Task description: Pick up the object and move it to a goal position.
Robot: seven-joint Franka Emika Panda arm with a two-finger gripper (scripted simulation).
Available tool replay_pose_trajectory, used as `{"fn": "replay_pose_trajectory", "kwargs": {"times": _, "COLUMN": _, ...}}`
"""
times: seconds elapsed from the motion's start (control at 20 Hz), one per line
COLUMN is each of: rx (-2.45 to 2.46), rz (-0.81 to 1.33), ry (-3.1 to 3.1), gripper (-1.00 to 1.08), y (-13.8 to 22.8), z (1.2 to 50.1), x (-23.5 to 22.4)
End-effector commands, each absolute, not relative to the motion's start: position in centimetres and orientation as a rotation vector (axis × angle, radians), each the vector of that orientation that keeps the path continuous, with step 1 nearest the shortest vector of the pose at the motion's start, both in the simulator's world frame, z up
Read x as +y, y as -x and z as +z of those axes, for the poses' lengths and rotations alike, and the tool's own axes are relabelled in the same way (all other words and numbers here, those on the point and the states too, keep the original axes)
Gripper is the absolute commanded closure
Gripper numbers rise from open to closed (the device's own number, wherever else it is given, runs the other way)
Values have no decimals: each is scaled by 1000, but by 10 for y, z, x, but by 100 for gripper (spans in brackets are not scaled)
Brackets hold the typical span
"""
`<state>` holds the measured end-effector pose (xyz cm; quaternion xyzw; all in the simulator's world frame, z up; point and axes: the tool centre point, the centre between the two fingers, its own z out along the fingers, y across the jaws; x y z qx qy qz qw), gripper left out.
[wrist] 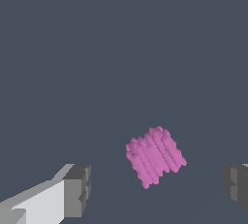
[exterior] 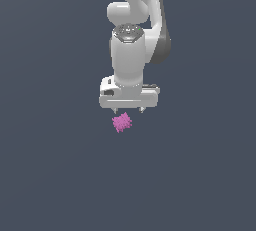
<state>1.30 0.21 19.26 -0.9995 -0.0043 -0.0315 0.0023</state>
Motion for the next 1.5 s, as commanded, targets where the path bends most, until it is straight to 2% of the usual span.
{"fn": "replay_pose_trajectory", "kwargs": {"times": 0.0, "rx": -13, "rz": -99, "ry": 3135, "gripper": -92, "y": -13, "z": 193, "x": 2}}
{"fn": "replay_pose_trajectory", "kwargs": {"times": 0.45, "rx": 64, "rz": -125, "ry": 3145, "gripper": -92, "y": -11, "z": 200, "x": -35}}
{"fn": "replay_pose_trajectory", "kwargs": {"times": 0.95, "rx": 142, "rz": -118, "ry": 3139, "gripper": -92, "y": -10, "z": 194, "x": -33}}
{"fn": "replay_pose_trajectory", "kwargs": {"times": 1.45, "rx": 430, "rz": -91, "ry": 3102, "gripper": -92, "y": -4, "z": 172, "x": -31}}
